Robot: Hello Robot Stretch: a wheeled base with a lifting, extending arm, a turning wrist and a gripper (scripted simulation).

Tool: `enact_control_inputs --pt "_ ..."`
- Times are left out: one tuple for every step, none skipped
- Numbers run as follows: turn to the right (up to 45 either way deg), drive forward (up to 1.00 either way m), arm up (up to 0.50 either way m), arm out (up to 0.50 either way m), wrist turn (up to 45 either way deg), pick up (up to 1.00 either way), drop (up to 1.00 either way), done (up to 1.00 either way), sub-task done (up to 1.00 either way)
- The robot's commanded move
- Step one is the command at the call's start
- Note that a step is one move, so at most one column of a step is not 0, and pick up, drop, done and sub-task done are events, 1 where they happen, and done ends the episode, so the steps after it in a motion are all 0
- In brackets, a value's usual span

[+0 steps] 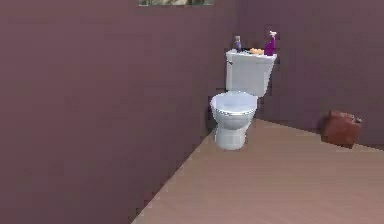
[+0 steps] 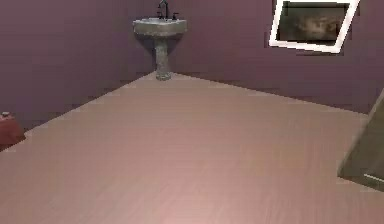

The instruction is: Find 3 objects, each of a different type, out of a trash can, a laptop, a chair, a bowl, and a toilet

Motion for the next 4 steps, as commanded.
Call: enact_control_inputs --pt "-45.0 0.00 0.00 0.00 0.0 0.00 0.00 0.00 0.00" --pt "-45.0 0.00 0.00 0.00 0.0 0.00 0.00 0.00 0.00" --pt "-45.0 0.00 0.00 0.00 0.0 0.00 0.00 0.00 0.00" --pt "-24.0 0.00 0.00 0.00 0.0 0.00 0.00 0.00 0.00"
